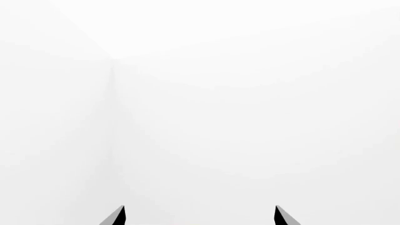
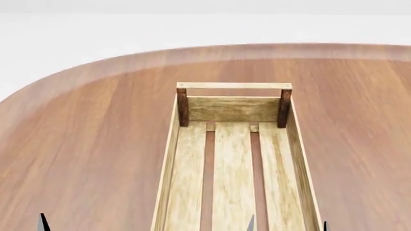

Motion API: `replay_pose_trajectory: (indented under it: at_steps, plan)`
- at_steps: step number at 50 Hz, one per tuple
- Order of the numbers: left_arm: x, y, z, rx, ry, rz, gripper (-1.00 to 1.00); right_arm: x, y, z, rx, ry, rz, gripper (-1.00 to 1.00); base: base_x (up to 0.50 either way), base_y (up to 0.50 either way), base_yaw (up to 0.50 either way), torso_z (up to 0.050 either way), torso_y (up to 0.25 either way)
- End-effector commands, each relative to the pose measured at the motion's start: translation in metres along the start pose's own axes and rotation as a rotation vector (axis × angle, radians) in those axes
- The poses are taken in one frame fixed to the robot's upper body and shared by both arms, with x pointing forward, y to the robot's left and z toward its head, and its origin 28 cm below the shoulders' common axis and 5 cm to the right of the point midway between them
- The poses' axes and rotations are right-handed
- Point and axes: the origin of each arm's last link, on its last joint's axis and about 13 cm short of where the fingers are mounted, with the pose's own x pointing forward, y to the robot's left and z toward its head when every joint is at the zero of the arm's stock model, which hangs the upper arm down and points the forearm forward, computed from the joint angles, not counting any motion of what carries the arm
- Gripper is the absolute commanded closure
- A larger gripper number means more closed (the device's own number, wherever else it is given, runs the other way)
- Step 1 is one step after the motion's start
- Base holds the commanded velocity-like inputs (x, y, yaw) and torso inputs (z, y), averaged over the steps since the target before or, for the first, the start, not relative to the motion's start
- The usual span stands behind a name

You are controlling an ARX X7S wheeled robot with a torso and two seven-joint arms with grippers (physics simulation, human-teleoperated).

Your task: Pick up the cream cheese and put it in the tray.

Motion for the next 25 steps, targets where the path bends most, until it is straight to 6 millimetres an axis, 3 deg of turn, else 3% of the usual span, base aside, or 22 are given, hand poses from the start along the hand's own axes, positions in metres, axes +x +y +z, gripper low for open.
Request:
replay_pose_trajectory:
  at_steps: [1, 13, 25]
  plan:
    - [-0.0001, 0.0000, 0.0003, -0.001, 0.001, 0.000, -1.00, -0.0001, 0.0003, 0.0002, 0.000, 0.000, 0.002, -1.00, 0.28, 0.00, 0.00, 0.000, 0.000]
    - [-0.0001, -0.0002, 0.0003, -0.002, 0.001, -0.001, -1.00, 0.0003, 0.0002, -0.0009, 0.002, 0.001, 0.001, -1.00, 0.28, 0.00, 0.00, 0.000, 0.000]
    - [-0.0001, 0.0000, 0.0000, -0.003, 0.000, 0.002, -1.00, 0.0007, -0.0004, -0.0015, -0.009, -0.003, -0.016, -1.00, 0.00, 0.00, 0.00, 0.000, 0.000]
